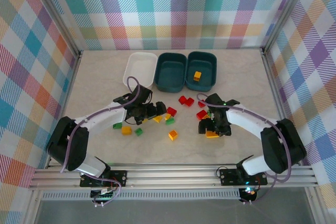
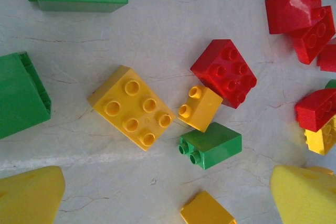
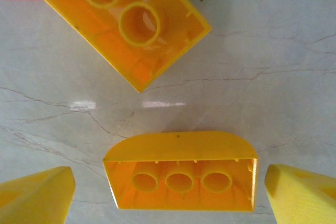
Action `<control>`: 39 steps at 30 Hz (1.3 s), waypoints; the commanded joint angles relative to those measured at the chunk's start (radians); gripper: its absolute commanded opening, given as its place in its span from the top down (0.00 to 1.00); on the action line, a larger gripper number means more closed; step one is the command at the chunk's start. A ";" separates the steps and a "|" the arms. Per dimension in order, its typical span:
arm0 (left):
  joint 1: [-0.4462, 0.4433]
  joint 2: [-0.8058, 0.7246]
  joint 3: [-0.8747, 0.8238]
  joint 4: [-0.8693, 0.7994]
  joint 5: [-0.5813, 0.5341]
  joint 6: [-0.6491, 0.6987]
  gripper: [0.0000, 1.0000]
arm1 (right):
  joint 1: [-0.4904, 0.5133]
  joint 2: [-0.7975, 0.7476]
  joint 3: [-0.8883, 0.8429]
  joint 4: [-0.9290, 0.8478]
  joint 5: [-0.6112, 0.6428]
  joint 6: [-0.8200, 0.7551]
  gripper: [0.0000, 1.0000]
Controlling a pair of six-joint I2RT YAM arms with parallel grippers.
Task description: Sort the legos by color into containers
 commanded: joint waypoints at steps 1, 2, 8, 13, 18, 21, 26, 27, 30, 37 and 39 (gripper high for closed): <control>0.006 0.002 0.016 0.013 0.015 -0.009 0.00 | 0.028 0.039 -0.002 -0.012 0.053 0.024 0.09; 0.006 0.002 0.016 0.011 0.014 -0.009 0.00 | 0.030 0.048 -0.001 -0.007 0.061 0.026 0.10; 0.006 -0.004 0.010 0.002 0.006 -0.009 0.00 | 0.032 0.051 -0.001 0.004 0.132 0.044 0.21; 0.006 -0.007 0.010 -0.001 0.002 -0.004 0.00 | 0.035 0.030 -0.006 0.005 0.139 0.038 0.36; 0.008 0.001 0.025 -0.008 0.000 0.004 0.00 | 0.037 -0.011 -0.002 -0.006 0.133 0.051 0.42; 0.027 -0.002 0.029 -0.007 0.016 0.010 0.00 | 0.039 -0.064 0.033 -0.033 0.137 0.055 0.44; 0.159 -0.026 0.006 0.008 0.081 -0.008 0.00 | 0.030 -0.044 0.191 -0.006 0.205 -0.050 0.45; 0.191 -0.038 -0.004 0.017 0.090 -0.019 0.00 | 0.019 -0.003 0.250 0.007 0.213 -0.081 0.46; 0.238 -0.075 -0.040 0.057 0.088 -0.052 0.00 | -0.036 0.136 0.423 0.073 0.204 -0.147 0.47; 0.235 -0.193 -0.246 0.244 0.126 -0.202 0.00 | -0.146 0.548 0.913 0.070 0.169 -0.231 0.47; 0.235 -0.273 -0.331 0.298 0.101 -0.259 0.00 | -0.172 0.640 1.007 0.073 0.168 -0.239 0.48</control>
